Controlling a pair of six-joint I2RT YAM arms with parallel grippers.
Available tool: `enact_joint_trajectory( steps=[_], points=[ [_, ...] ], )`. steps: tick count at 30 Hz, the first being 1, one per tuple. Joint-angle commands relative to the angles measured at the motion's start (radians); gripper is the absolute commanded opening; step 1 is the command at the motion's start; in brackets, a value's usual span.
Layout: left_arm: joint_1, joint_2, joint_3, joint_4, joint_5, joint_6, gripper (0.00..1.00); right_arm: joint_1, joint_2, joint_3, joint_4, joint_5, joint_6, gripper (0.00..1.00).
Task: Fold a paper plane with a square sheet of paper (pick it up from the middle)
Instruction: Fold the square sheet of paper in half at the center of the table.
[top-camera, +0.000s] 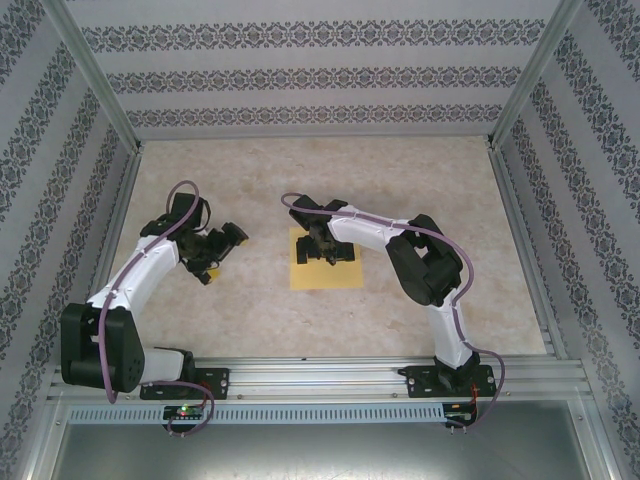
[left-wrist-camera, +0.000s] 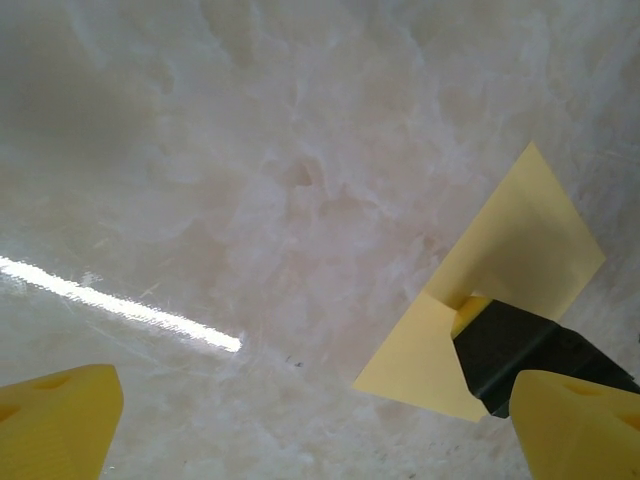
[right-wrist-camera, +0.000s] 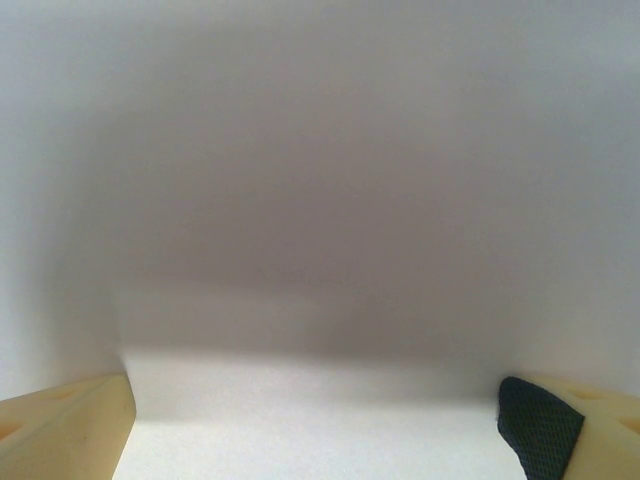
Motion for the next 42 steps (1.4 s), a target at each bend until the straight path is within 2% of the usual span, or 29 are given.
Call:
enact_joint_trajectory(
  steps=[1,15,29,35,37,42],
  points=[
    [-0.013,-0.012,-0.016,0.02,-0.032,0.023,1.0,-0.006,0.074,-0.056,0.033,-0.052,-0.045,0.97],
    [-0.03,-0.104,-0.048,0.037,-0.116,-0.055,1.0,-0.008,0.065,-0.064,0.055,-0.04,-0.093,0.95],
    [-0.032,-0.072,-0.034,0.05,-0.104,-0.028,1.0,-0.014,0.069,-0.048,0.053,-0.048,-0.092,0.93],
    [-0.032,-0.076,-0.034,0.048,-0.106,-0.021,1.0,-0.012,0.065,-0.039,0.046,-0.045,-0.093,0.91],
    [-0.032,-0.075,-0.035,0.051,-0.107,-0.022,1.0,-0.012,0.063,-0.035,0.046,-0.047,-0.097,0.86],
    [-0.032,-0.069,-0.034,0.054,-0.102,-0.023,1.0,-0.011,0.057,-0.033,0.046,-0.046,-0.098,0.86]
  ],
)
